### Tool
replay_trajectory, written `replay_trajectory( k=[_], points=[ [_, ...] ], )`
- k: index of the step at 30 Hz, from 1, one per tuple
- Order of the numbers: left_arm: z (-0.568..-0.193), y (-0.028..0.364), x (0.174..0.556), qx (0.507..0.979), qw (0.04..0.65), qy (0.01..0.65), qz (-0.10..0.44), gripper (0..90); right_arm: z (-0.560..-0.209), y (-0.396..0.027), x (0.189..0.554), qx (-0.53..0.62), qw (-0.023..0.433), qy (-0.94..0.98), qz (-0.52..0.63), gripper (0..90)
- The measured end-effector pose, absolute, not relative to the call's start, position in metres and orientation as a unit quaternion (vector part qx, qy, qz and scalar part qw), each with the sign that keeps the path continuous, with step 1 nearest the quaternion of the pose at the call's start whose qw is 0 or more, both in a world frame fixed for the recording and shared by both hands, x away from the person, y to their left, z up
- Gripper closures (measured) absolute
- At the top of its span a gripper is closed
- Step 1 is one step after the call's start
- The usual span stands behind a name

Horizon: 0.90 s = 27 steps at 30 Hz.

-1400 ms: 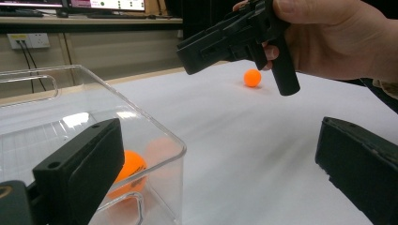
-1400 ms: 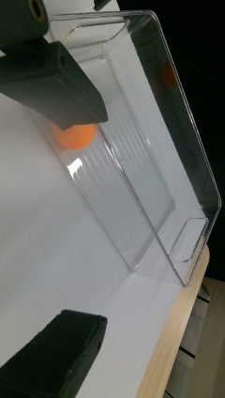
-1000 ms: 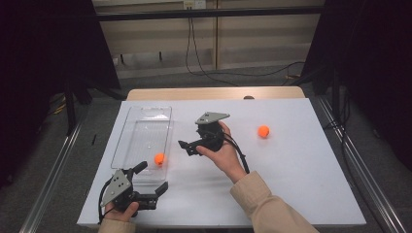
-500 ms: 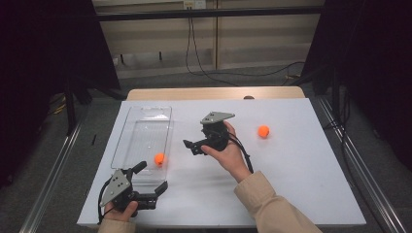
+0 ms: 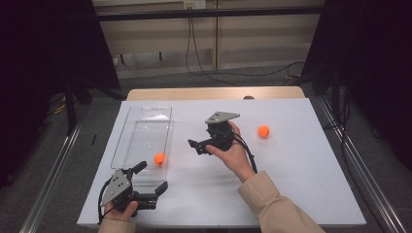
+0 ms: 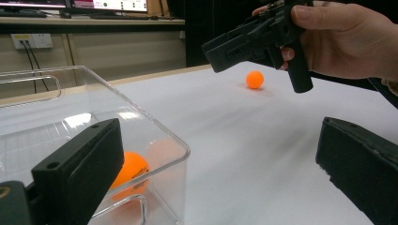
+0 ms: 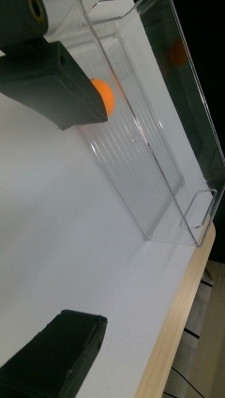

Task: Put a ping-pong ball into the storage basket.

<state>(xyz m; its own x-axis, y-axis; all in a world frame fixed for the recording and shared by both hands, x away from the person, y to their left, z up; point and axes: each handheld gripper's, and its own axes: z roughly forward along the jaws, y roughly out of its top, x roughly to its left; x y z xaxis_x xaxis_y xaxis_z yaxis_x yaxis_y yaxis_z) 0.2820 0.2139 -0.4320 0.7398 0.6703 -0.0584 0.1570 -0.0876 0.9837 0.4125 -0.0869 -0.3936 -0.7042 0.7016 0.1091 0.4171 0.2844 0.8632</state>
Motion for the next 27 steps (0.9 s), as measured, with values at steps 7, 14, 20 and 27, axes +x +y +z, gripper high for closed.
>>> replay_trajectory(
  k=[7, 14, 20, 27],
  points=[
    [-0.432, 0.214, 0.282, 0.707, 0.608, 0.293, 0.212, 1.1, -0.395, -0.090, 0.413, 0.359, 0.148, 0.786, 0.480, 3.8],
    [-0.432, 0.214, 0.282, 0.707, 0.608, 0.293, 0.211, 1.1, -0.398, -0.093, 0.414, 0.363, 0.146, 0.787, 0.478, 3.8],
    [-0.432, 0.214, 0.282, 0.708, 0.607, 0.292, 0.211, 1.1, -0.401, -0.097, 0.414, 0.366, 0.145, 0.787, 0.474, 3.8],
    [-0.432, 0.214, 0.282, 0.709, 0.607, 0.291, 0.211, 1.1, -0.402, -0.102, 0.415, 0.372, 0.147, 0.785, 0.473, 3.8]
  ],
)
